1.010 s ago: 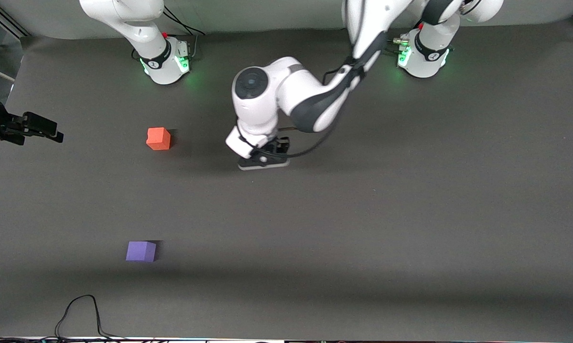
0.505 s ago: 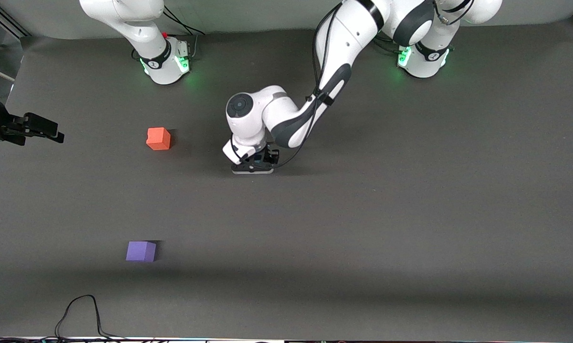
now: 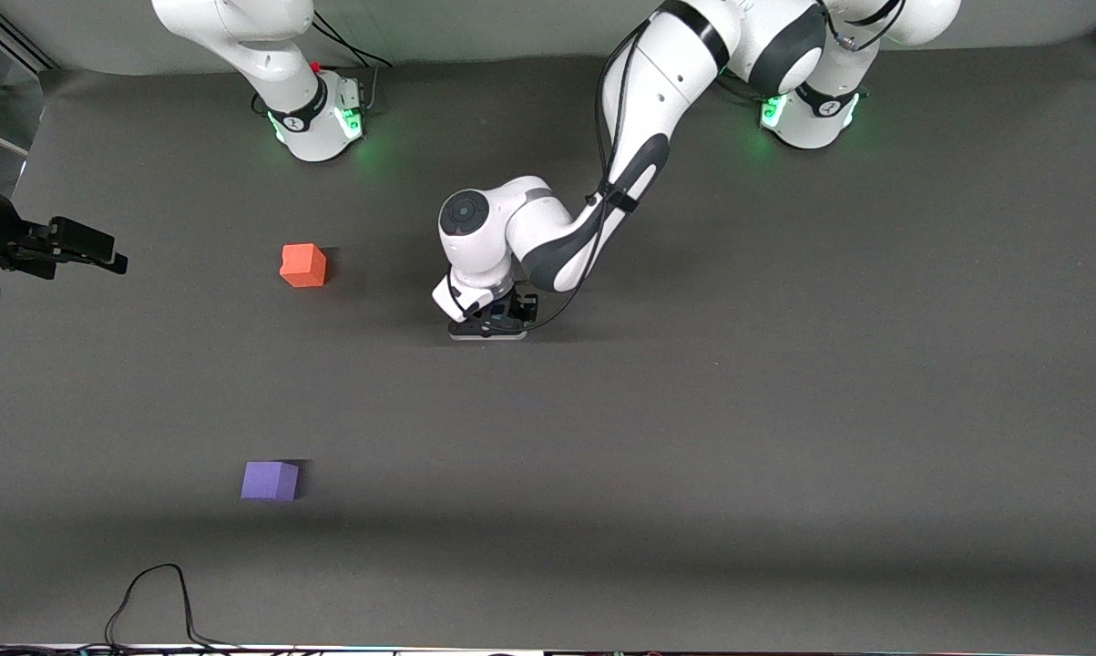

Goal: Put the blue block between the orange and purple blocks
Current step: 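Lower the blue cube at the table middle and open the left gripper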

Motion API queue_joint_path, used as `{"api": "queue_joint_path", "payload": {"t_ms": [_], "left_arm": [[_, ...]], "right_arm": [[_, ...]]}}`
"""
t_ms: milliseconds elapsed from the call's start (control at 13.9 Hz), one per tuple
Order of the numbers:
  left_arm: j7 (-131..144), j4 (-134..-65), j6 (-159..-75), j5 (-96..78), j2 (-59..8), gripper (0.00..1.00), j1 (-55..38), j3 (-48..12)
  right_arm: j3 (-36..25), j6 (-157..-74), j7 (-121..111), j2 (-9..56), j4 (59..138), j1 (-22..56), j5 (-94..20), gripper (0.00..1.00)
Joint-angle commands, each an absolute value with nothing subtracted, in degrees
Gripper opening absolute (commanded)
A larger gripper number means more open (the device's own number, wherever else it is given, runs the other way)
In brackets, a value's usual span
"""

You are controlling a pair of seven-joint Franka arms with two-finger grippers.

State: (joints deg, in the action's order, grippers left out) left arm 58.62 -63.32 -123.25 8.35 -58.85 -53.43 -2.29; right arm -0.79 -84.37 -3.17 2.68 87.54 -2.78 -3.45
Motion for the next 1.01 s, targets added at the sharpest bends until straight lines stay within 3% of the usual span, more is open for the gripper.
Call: {"api": "queue_joint_path", "payload": {"t_ms": [0,288,577,721,938], "left_arm": [[59.68,-63.63,-123.32,9.06,-57.84,1.0,-53.61,-1.85],[59.15,-62.93,-114.71,6.6,-51.61,1.0,-50.99,-2.29],[55.31,-63.89,-108.47,1.16,-42.83,1.0,-41.25,-2.81],[48.9,-68.35,-107.05,-3.06,-37.47,1.0,-34.14,-2.81],[37.48,-81.16,-106.79,-3.69,-26.41,1.0,-24.37,-2.81]], "right_arm": [[-1.32,-84.82,-4.39,2.29,87.71,-2.64,-4.48,1.0],[-1.41,-84.73,-4.39,2.37,87.8,-2.64,-4.57,1.0],[-1.23,-83.5,-4.31,1.76,87.89,-2.37,-4.92,1.0],[-0.53,-82.71,-4.05,1.41,87.8,-1.94,-5.1,1.0],[-0.35,-82.09,2.6,0.53,87.45,5.25,-7.29,1.0]]}}
